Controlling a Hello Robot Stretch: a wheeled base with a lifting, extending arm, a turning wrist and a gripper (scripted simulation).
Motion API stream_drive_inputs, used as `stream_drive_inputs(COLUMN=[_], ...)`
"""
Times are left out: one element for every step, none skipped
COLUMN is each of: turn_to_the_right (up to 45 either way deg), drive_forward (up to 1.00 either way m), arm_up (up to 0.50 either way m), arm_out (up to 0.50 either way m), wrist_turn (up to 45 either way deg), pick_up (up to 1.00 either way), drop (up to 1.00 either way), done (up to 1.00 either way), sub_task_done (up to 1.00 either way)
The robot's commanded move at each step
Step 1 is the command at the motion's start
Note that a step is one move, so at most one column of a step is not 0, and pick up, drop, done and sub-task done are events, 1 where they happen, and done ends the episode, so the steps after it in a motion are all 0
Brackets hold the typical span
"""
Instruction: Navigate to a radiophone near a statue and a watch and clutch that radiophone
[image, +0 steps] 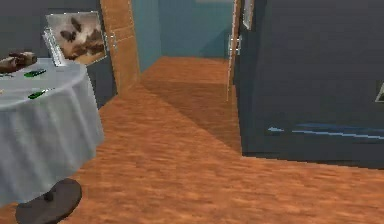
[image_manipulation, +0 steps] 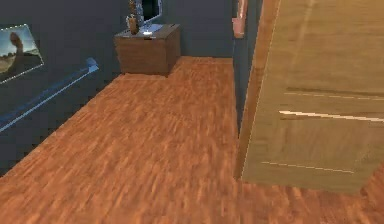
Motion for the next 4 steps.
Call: stream_drive_inputs(turn_to_the_right=[-24.0,0.0,24.0,0.0], drive_forward=[0.00,0.55,0.00,0.10], arm_up=[0.00,0.00,0.00,0.00], arm_out=[0.00,0.00,0.00,0.00], wrist_turn=[0.0,0.0,0.0,0.0], pick_up=[0.00,0.00,0.00,0.00], drop=[0.00,0.00,0.00,0.00], done=[0.00,0.00,0.00,0.00], sub_task_done=[0.00,0.00,0.00,0.00])
